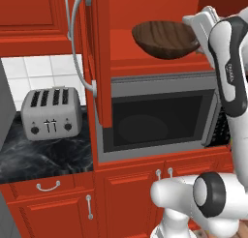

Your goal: Move the bowls from the cabinet to the plates on the dining table.

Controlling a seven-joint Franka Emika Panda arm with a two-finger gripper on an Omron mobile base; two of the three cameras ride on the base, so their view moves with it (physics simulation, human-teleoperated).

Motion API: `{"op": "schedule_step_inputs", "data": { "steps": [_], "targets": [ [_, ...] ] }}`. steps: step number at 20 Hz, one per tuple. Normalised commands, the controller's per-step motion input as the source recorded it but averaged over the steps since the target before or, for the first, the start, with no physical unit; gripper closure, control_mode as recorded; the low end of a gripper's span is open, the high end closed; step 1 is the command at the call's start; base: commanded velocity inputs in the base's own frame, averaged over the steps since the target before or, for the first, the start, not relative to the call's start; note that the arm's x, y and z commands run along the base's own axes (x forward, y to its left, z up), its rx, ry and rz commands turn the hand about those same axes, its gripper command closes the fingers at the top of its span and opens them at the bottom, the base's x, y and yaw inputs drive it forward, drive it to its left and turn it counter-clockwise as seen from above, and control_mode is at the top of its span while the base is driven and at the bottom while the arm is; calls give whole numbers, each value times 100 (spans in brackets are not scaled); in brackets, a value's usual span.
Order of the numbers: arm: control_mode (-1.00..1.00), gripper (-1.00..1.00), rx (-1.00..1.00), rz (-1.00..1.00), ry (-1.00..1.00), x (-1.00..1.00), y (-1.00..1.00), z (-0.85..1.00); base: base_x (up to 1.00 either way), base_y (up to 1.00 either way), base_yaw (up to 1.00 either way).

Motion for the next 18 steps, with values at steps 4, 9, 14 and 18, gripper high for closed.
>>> {"op": "schedule_step_inputs", "data": {
  "steps": [4,9,14,18],
  "targets": [
    [-100,100,4,0,0,-84,-4,5,0,0,0],
    [-100,100,3,0,0,-91,-3,1,0,0,0],
    [-100,100,3,0,0,-85,-7,1,0,0,0],
    [-100,100,0,-1,0,-81,-1,0,0,0,0]
  ]
}}
